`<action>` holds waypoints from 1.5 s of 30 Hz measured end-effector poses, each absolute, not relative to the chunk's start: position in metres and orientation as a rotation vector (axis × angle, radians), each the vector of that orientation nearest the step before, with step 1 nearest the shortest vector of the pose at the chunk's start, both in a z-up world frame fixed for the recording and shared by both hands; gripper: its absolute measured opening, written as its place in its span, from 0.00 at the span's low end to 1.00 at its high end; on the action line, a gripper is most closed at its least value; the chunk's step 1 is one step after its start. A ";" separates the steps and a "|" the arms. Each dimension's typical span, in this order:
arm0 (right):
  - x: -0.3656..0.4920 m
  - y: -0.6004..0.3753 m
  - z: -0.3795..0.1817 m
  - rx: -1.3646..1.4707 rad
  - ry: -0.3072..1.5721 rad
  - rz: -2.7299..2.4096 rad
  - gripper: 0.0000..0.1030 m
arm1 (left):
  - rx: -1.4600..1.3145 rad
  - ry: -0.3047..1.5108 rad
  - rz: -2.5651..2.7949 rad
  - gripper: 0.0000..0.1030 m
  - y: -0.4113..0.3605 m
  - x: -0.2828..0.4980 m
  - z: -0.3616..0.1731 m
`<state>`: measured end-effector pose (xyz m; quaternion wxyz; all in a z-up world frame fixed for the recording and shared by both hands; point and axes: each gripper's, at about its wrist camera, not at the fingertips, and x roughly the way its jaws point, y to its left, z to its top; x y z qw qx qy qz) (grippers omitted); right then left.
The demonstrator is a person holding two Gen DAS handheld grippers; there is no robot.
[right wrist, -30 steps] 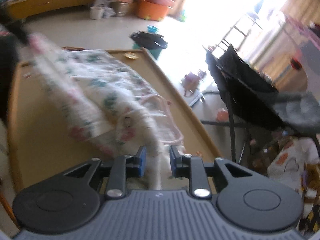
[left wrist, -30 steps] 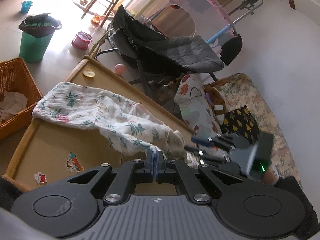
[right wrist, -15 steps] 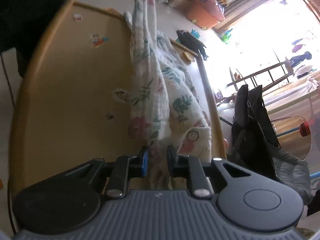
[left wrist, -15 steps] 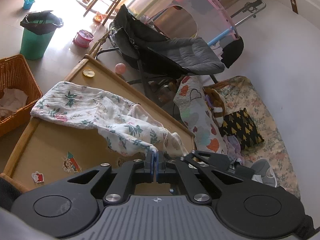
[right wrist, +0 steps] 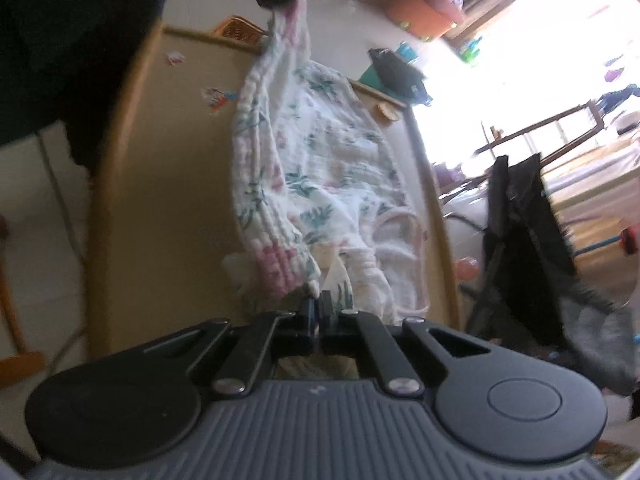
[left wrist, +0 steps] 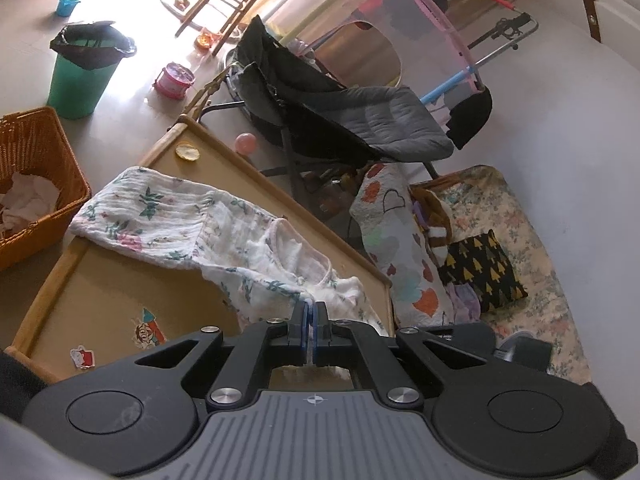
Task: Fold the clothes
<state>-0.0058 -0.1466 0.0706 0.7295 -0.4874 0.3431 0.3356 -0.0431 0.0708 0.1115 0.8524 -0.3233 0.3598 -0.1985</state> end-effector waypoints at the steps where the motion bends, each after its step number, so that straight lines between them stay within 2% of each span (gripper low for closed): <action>1: -0.007 -0.145 0.075 -1.050 0.781 0.754 0.02 | -0.678 0.756 -0.423 0.02 0.070 -0.044 0.112; 6: -0.020 -0.135 0.080 -0.984 0.891 0.833 0.02 | -0.661 0.764 -0.424 0.02 0.069 -0.049 0.112; 16: -0.064 -0.118 0.055 -0.952 0.941 0.914 0.02 | -0.527 0.855 -0.335 0.04 0.072 -0.052 0.094; 21: -0.074 -0.110 0.047 -0.928 0.938 0.907 0.02 | -0.442 0.909 -0.307 0.08 0.069 -0.052 0.084; 23: -0.077 -0.107 0.043 -0.932 0.932 0.890 0.02 | -0.407 0.925 -0.290 0.13 0.065 -0.050 0.082; 30: -0.078 -0.109 0.035 -0.884 0.878 0.823 0.03 | -0.348 0.947 -0.302 0.16 0.047 -0.046 0.082; 33: -0.084 -0.110 0.034 -0.872 0.847 0.803 0.03 | -0.309 0.962 -0.325 0.22 0.031 -0.041 0.079; 42: -0.093 -0.136 0.047 -0.684 0.834 0.758 0.11 | -0.193 1.017 -0.358 0.22 -0.024 -0.020 0.059; 45: -0.096 -0.153 0.056 -0.593 0.824 0.744 0.23 | -0.169 1.039 -0.366 0.22 -0.039 -0.016 0.051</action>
